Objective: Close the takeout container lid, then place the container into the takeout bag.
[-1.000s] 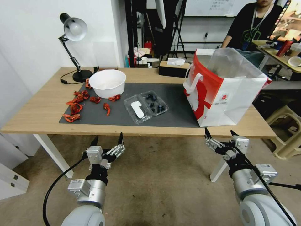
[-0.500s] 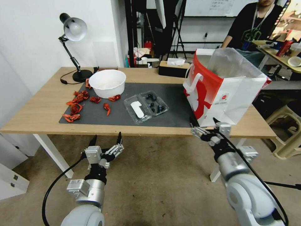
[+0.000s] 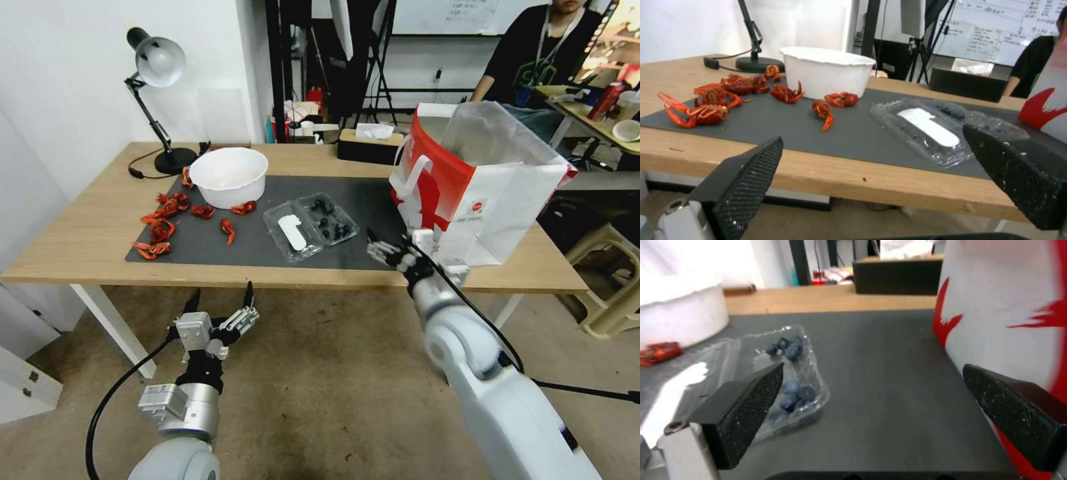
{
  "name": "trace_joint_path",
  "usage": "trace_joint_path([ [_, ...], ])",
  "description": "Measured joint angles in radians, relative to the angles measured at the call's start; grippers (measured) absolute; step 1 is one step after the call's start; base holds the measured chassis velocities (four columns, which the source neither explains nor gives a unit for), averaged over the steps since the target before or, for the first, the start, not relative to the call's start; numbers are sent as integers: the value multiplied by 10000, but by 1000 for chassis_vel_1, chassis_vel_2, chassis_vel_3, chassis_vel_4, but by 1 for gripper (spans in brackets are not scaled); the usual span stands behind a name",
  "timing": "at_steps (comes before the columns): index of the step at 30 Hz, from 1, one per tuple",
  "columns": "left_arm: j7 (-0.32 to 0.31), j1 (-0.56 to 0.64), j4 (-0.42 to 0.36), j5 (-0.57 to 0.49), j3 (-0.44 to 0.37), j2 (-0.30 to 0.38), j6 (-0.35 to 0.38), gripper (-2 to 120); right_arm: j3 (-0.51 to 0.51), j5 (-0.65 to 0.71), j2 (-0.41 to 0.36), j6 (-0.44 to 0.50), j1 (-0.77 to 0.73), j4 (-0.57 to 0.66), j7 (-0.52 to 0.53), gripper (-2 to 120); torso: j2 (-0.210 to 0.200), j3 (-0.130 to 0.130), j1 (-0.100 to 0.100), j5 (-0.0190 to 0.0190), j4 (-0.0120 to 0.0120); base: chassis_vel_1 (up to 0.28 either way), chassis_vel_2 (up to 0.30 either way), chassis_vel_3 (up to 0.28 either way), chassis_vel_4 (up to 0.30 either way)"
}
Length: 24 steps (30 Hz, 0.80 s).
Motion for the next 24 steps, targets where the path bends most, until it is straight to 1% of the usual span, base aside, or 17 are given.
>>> trace_joint_path([
  [1, -7, 0, 12, 1, -16, 0, -10, 100, -217, 181, 4, -168, 389, -248, 242, 100, -1, 0, 0, -1, -1, 0, 0, 0, 0],
  [2, -7, 0, 12, 1, -16, 0, -10, 100, -217, 181, 4, -168, 389, -248, 242, 100, -1, 0, 0, -1, -1, 0, 0, 0, 0],
  [5, -19, -11, 39, 1, -49, 0, -15, 100, -733, 636, 117, -506, 1367, -918, 737, 100, 0, 0, 0, -1, -2, 0, 0, 0, 0],
  [10, -34, -23, 53, -3, -72, -1, -27, 100, -1142, 712, 257, -910, 2046, -1523, 967, 100, 0, 1, 0, 0, 1, 0, 0, 0, 0],
  [12, -55, -27, 63, -13, -98, -5, -45, 100, -1356, 723, 399, -1352, 2439, -1889, 1162, 100, 0, 1, 0, -1, -1, 0, 0, 0, 0],
  [14, -62, -27, 69, -17, -113, -5, -49, 100, -1412, 723, 452, -1508, 2534, -2000, 1214, 100, 0, 1, 0, -1, 0, 0, 0, 0, 0],
  [18, -95, -21, 87, -44, -159, -4, -63, 100, -1545, 752, 539, -2112, 2725, -2202, 1310, 100, 0, 1, 0, 0, -2, 0, 0, 0, 0],
  [24, -108, -39, 114, -53, -161, -4, -64, 100, -1550, 846, 529, -2568, 2756, -2217, 1348, 100, 0, 0, 0, 0, -1, 0, 0, 0, 0],
])
